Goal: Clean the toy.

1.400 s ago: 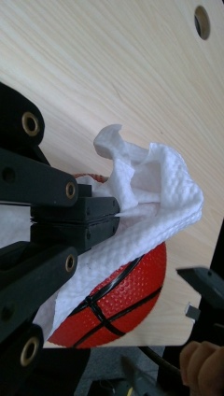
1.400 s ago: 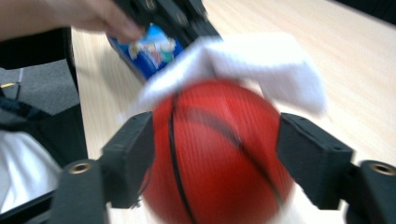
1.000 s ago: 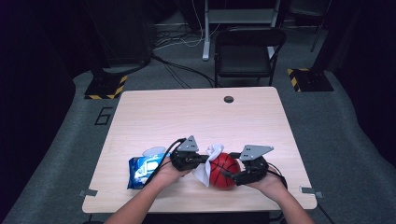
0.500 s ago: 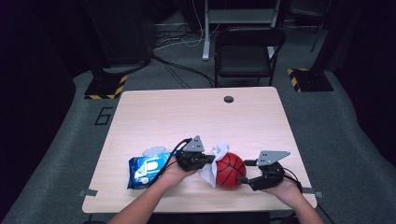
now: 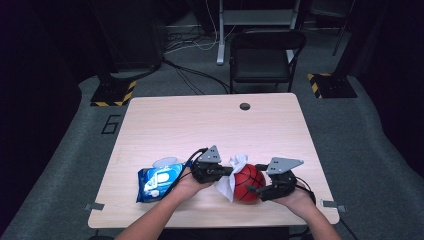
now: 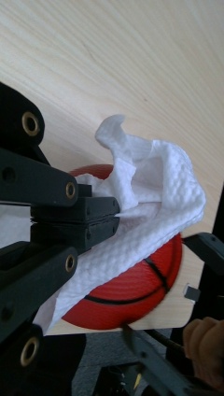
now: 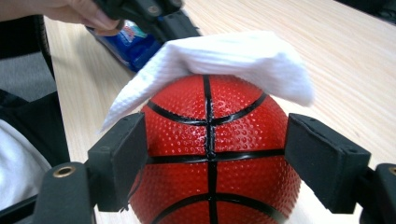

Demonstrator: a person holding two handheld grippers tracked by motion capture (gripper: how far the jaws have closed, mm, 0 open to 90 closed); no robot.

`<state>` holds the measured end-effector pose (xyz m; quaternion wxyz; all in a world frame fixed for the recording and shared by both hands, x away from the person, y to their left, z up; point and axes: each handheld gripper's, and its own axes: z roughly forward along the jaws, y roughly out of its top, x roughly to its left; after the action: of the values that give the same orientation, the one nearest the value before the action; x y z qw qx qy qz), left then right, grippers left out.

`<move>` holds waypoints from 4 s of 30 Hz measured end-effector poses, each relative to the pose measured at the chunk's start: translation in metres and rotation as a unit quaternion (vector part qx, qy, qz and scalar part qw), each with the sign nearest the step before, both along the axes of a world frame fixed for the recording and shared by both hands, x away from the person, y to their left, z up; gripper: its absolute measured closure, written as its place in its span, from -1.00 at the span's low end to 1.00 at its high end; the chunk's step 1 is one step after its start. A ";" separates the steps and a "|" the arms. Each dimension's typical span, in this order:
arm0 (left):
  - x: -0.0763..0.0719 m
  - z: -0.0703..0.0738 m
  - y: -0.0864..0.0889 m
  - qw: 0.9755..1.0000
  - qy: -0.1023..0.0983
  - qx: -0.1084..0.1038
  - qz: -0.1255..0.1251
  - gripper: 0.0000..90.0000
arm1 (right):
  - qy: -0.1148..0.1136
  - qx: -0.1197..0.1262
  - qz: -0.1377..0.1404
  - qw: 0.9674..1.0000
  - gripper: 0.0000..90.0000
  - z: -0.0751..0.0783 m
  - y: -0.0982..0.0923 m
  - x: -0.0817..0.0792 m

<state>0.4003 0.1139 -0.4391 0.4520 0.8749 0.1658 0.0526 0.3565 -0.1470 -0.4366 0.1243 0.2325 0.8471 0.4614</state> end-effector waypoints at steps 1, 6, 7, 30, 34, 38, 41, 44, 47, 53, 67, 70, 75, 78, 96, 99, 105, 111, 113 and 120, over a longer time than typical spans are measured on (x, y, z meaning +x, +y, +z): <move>0.000 -0.002 -0.001 1.000 0.001 0.000 -0.001 0.98 | 0.009 0.004 -0.005 1.000 -0.53 -0.001 -0.008 0.000; 0.001 -0.005 -0.010 1.000 0.008 -0.011 -0.009 0.98 | 0.031 0.011 -0.010 0.999 -0.50 -0.007 -0.029 -0.003; 0.000 -0.005 -0.012 1.000 0.006 -0.011 -0.009 0.98 | 0.035 0.011 -0.011 0.999 -0.48 -0.008 -0.035 -0.003; 0.002 -0.003 -0.017 0.999 0.015 -0.028 -0.015 0.98 | 0.089 -0.086 0.000 0.992 -0.69 -0.050 -0.045 -0.007; 0.003 -0.002 -0.015 1.000 0.013 -0.021 -0.012 0.98 | 0.090 -0.097 0.000 0.991 -0.76 -0.056 -0.037 -0.003; 0.002 0.003 -0.009 0.999 0.020 -0.040 -0.014 0.98 | 0.086 -0.102 0.007 0.991 -0.75 -0.060 -0.025 0.001; -0.001 0.010 -0.002 0.999 0.006 -0.042 -0.010 0.98 | 0.080 -0.113 0.011 0.990 -0.74 -0.063 -0.009 0.007; 0.000 0.017 0.012 0.999 0.000 -0.042 0.005 0.98 | 0.075 -0.104 0.016 0.992 -0.74 -0.060 0.002 0.013; 0.002 0.020 0.028 0.999 -0.008 -0.032 0.023 0.98 | 0.075 -0.105 0.019 0.992 -0.74 -0.057 0.020 0.021; 0.006 0.015 0.052 0.998 -0.009 -0.015 0.056 0.98 | 0.077 -0.108 0.030 0.991 -0.74 -0.061 0.050 0.036; 0.006 0.007 0.050 0.998 0.001 -0.035 0.057 0.98 | 0.053 -0.045 0.022 0.997 -0.61 -0.036 0.022 0.029; 0.005 0.008 0.047 0.998 0.003 -0.039 0.050 0.98 | 0.029 -0.013 0.027 0.999 -0.63 -0.012 0.023 0.028; 0.005 0.009 0.044 0.998 0.000 -0.039 0.047 0.98 | 0.011 -0.001 0.048 0.999 -0.67 0.006 0.049 0.034; 0.005 0.010 0.045 0.998 -0.002 -0.035 0.049 0.98 | -0.006 -0.017 0.045 0.999 -0.67 0.006 0.058 0.036; 0.006 -0.002 0.038 0.999 0.009 -0.025 0.044 0.97 | 0.007 0.023 0.047 0.999 -0.52 0.005 0.021 0.025; 0.004 0.002 0.029 0.999 0.008 -0.027 0.034 0.97 | -0.010 0.000 0.050 0.999 -0.58 0.012 0.039 0.027; 0.005 -0.003 0.019 0.999 0.010 -0.017 0.027 0.97 | -0.023 -0.021 0.019 0.999 -0.57 0.005 0.030 0.029; 0.007 -0.010 0.008 0.999 0.017 -0.024 0.023 0.97 | 0.000 -0.003 0.007 1.000 -0.58 0.000 0.000 0.025; 0.009 -0.011 0.003 0.999 0.019 -0.025 0.019 0.97 | 0.006 0.000 0.004 1.000 -0.58 -0.002 -0.011 0.022; 0.012 -0.019 -0.011 0.999 0.022 -0.019 0.015 0.98 | 0.027 0.005 -0.006 1.000 -0.57 -0.010 -0.039 0.011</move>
<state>0.4126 0.1034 -0.4583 0.4636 0.8646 0.1901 0.0372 0.3677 -0.1864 -0.4467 0.1029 0.2504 0.8464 0.4585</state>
